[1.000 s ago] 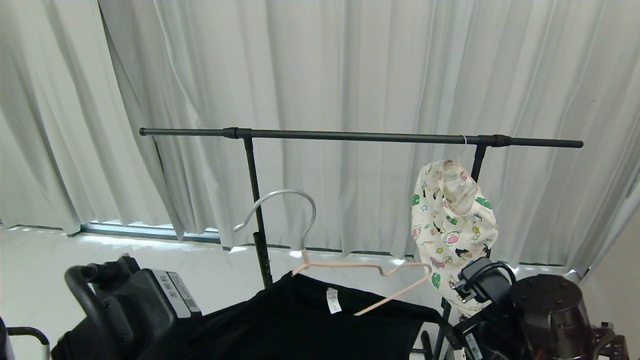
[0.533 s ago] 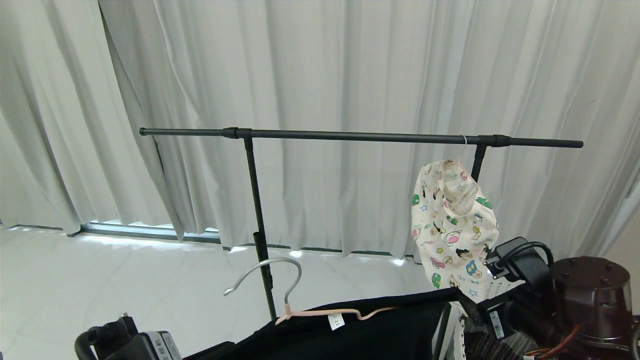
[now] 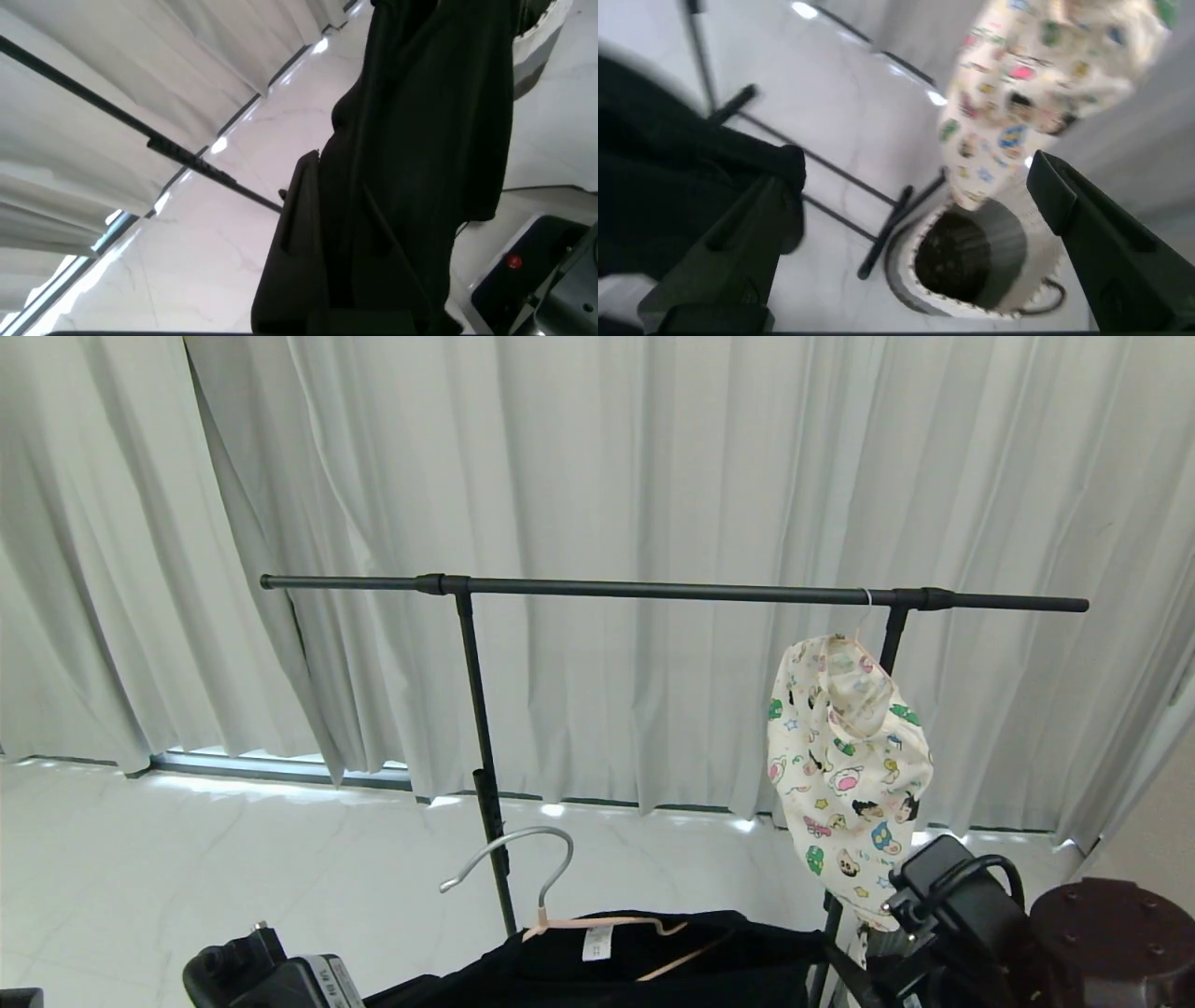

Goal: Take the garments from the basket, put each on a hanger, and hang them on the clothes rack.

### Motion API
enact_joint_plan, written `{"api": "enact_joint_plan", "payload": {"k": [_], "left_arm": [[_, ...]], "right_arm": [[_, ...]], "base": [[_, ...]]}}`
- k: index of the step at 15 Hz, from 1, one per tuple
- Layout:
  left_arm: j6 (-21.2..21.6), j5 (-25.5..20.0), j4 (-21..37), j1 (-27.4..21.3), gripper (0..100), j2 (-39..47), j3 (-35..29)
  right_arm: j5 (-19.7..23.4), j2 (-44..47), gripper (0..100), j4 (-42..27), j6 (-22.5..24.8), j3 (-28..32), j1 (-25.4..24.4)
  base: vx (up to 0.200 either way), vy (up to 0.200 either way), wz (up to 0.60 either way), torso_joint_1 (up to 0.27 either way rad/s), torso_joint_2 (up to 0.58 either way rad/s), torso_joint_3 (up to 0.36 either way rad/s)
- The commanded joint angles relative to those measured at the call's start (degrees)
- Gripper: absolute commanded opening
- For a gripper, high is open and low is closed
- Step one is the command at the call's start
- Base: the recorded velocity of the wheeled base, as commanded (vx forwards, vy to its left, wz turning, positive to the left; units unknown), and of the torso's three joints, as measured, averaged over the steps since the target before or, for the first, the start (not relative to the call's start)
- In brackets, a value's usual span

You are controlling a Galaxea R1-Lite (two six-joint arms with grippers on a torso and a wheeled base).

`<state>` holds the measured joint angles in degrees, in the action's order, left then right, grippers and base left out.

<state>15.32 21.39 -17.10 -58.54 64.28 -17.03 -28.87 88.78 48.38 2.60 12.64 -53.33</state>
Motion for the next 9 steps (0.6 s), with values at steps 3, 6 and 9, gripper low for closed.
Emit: {"api": "enact_joint_plan", "payload": {"k": [3, 6, 9], "left_arm": [[-0.1, 0.0, 0.0, 0.1, 0, 1.5, -1.2], [-0.3, 0.0, 0.0, 0.1, 0, 1.4, -0.9], [-0.3, 0.0, 0.0, 0.1, 0, 1.3, -0.9]], "right_arm": [[0.2, 0.2, 100, 1.9, 0.0, -0.2, -10.3], [0.2, 0.3, 100, 2.7, 0.0, 0.0, -16.5], [0.2, 0.3, 100, 2.7, 0.2, 0.1, -20.0]], "base": [[0.0, 0.0, 0.0, 0.0, 0.0, 0.0], [0.0, 0.0, 0.0, 0.0, 0.0, 0.0], [0.0, 0.0, 0.0, 0.0, 0.0, 0.0]]}}
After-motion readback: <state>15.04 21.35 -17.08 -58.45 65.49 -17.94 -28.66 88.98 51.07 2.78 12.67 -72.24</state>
